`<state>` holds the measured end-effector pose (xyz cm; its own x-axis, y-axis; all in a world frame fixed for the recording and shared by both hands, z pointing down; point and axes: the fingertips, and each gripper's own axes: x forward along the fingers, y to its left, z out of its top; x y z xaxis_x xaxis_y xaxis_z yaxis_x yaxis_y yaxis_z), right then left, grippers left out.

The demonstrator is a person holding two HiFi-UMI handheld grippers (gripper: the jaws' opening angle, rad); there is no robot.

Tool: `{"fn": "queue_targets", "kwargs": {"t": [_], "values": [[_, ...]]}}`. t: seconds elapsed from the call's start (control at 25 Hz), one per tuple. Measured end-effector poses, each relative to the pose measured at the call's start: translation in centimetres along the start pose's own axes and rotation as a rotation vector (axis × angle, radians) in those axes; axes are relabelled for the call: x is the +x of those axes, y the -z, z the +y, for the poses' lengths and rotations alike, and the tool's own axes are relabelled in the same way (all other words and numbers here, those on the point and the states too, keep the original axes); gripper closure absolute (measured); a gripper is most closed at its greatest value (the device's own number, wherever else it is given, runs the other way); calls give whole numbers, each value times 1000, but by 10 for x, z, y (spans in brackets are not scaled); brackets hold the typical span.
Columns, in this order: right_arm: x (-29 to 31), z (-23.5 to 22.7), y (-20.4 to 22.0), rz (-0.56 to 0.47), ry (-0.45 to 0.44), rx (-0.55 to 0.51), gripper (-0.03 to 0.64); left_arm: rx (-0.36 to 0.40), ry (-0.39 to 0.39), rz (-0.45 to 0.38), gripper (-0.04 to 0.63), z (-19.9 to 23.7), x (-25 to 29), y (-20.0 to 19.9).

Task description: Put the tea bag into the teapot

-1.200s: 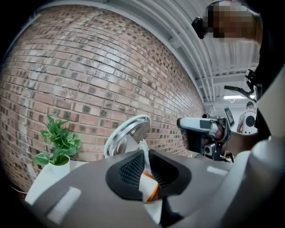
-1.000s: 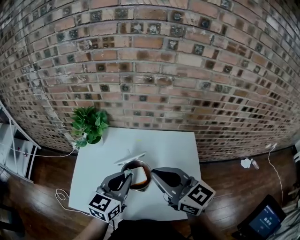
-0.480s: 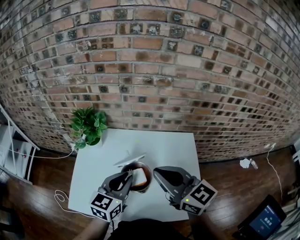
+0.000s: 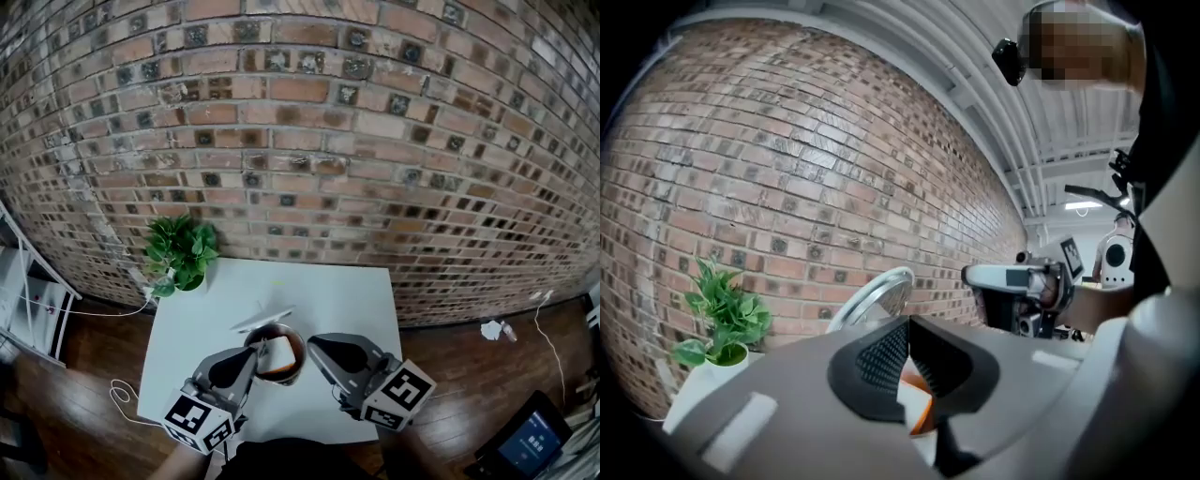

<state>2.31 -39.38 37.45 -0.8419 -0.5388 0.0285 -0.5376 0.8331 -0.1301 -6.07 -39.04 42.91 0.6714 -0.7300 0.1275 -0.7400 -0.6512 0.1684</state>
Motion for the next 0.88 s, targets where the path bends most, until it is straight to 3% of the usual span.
{"fn": "queue_targets", "kwargs": {"t": [0.28,0.88], "values": [[-2,12,-4,-26,-30,-37,615,13,-19,-57,591,-5,-22,-28],[-17,24,-10,-24,-8,-46,617,29,-20,-43,591,-19,-39,-30]]}}
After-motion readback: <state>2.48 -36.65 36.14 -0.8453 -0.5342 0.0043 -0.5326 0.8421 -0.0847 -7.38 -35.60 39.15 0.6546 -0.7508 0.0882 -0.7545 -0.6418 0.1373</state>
